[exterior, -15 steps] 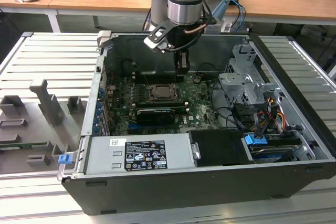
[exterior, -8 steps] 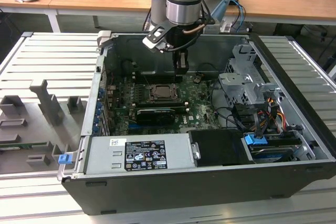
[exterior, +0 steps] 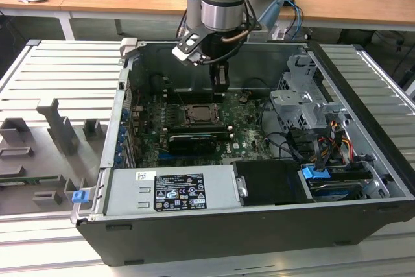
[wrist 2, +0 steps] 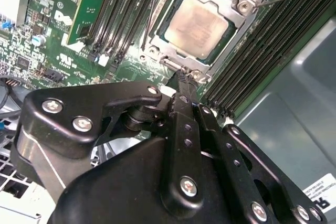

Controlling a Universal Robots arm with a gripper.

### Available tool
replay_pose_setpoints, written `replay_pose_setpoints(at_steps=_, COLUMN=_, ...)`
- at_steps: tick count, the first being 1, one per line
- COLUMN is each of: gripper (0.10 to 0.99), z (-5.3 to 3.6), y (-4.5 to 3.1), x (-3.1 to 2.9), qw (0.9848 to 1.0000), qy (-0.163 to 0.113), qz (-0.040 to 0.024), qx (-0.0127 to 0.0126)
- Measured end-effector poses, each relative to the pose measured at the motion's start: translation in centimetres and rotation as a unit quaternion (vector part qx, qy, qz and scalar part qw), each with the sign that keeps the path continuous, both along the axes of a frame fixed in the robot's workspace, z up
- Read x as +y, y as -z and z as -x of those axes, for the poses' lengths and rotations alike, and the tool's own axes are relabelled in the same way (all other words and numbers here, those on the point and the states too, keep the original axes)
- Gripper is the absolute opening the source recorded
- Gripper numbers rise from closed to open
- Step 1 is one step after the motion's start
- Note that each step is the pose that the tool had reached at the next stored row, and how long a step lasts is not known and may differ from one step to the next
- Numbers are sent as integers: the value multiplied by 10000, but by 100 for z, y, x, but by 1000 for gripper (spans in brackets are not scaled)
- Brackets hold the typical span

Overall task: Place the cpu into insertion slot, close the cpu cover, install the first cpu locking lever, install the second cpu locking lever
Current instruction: 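Close the cpu cover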

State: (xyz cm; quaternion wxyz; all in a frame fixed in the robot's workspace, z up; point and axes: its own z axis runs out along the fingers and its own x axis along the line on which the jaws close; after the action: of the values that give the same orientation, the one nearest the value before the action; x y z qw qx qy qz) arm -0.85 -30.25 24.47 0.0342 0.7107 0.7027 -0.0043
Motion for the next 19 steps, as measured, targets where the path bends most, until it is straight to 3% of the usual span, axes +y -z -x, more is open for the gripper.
replay_pose_setpoints(at_steps=14, gripper=106, z=82, y=11, x=1, qw=10000, qy=0, qz=-1, qx=-2)
replay_pose_setpoints(at_steps=19, gripper=106, z=203, y=11, x=1, qw=10000, qy=0, qz=0, qx=-2)
